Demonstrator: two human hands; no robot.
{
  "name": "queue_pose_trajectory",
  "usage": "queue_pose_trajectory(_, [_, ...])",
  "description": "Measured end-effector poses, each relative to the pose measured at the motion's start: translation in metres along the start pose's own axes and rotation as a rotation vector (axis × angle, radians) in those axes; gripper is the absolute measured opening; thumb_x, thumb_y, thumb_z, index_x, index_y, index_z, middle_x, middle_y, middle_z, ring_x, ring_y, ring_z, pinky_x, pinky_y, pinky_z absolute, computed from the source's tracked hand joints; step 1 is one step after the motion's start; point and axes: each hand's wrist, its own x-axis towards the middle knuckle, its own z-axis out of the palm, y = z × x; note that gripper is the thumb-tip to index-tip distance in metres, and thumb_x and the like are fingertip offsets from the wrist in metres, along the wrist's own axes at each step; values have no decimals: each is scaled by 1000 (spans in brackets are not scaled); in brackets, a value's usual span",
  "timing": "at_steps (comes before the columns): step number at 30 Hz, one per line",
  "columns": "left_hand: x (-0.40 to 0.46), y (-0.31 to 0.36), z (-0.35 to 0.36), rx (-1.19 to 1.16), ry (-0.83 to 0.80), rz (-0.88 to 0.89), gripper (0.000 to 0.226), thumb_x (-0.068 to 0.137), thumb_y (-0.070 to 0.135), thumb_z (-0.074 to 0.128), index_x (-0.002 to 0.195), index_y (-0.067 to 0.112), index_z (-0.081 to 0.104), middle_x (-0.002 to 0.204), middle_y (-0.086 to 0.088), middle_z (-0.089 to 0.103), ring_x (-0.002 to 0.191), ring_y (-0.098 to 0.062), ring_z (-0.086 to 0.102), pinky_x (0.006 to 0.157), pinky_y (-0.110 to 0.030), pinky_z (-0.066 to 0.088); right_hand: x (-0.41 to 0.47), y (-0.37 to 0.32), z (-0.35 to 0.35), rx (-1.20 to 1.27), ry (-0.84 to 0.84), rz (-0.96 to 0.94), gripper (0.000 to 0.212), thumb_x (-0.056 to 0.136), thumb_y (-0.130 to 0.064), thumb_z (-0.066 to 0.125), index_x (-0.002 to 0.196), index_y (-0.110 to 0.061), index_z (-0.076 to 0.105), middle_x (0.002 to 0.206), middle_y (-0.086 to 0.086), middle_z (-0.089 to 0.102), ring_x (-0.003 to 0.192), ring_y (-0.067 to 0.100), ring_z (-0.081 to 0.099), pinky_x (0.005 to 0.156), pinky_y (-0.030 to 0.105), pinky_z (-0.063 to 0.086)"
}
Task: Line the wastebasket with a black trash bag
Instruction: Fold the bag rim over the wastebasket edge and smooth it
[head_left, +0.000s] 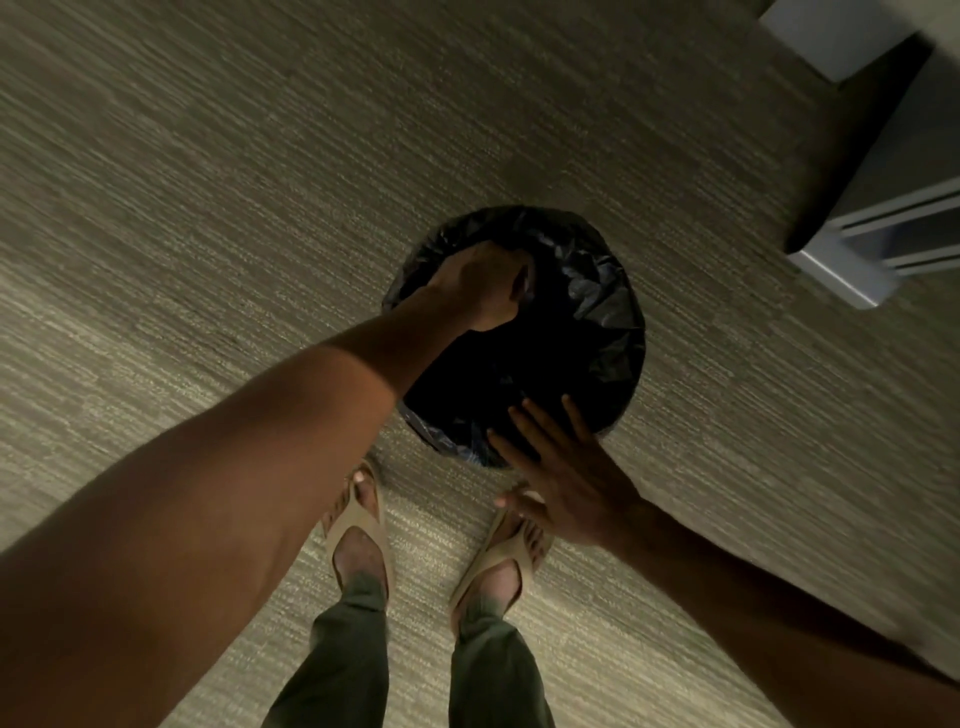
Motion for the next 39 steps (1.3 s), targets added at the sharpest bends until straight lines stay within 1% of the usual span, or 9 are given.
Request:
queue_pose_trajectory(5, [11,-11,2,-134,82,-34,54,101,25,50,154,20,43,141,-13,63,130,-35,58,104,-46,49,-2,-4,7,30,-83,3,84,100,-71,19,164,-17,20,165,18,36,157,35,24,127,61,8])
queue_pose_trajectory(11, [-31,-10,10,-183,355,-3,52,93,22,51,144,19,56,137,-10,63,131,-33,54,103,-48,51,-2,27,-12,190,377,354,74,105,-63,28,159,-12,37,167,17,32,160,34,17,125,62,19])
queue_pose_trajectory(14, [-68,-17,32,-89,502,-3,52,86,24,51,135,13,62,130,-13,67,136,-40,50,112,-50,43,-9,48,-11,50,263,492,77,104,-64,25,156,-10,40,170,16,24,161,32,6,125,66,8])
queue_pose_trajectory(18, [-93,-41,59,-27,410,7,54,86,20,55,138,8,60,138,-18,63,146,-44,39,121,-56,30,-21,59,0,24,186,474,82,104,-66,16,154,-7,43,171,14,23,162,30,2,122,71,7])
queue_pose_trajectory(23, [-92,-49,56,-130,521,119,49,89,13,59,138,6,62,150,-20,53,151,-42,33,118,-53,37,-23,52,-3,285,536,458,62,104,-47,50,153,-8,47,168,18,29,158,34,22,124,60,23])
queue_pose_trajectory(28, [-114,-37,53,-499,725,-321,49,93,18,63,141,9,58,144,-19,54,133,-37,50,106,-44,46,-18,33,-17,767,729,932,45,104,-21,59,144,-1,56,147,22,56,133,36,57,102,39,49])
queue_pose_trajectory(31, [-126,-34,60,-682,667,-636,45,96,22,66,138,6,61,133,-20,61,121,-36,59,97,-38,48,-11,32,-21,1063,673,1252,37,104,-21,53,138,-9,62,136,14,67,114,28,67,81,27,46])
queue_pose_trajectory(34, [-133,-38,73,-809,531,-799,34,95,22,68,127,9,70,120,-17,73,112,-34,69,83,-27,47,-5,31,-15,1111,679,1266,33,104,-20,53,132,-11,67,127,13,72,100,24,68,76,24,44])
queue_pose_trajectory(39, [-133,-50,78,-850,432,-780,27,91,19,72,117,14,76,109,-14,79,104,-31,73,81,-25,48,5,37,-4,1169,655,1255,30,101,-17,54,126,-14,72,115,5,71,101,25,66,80,33,47])
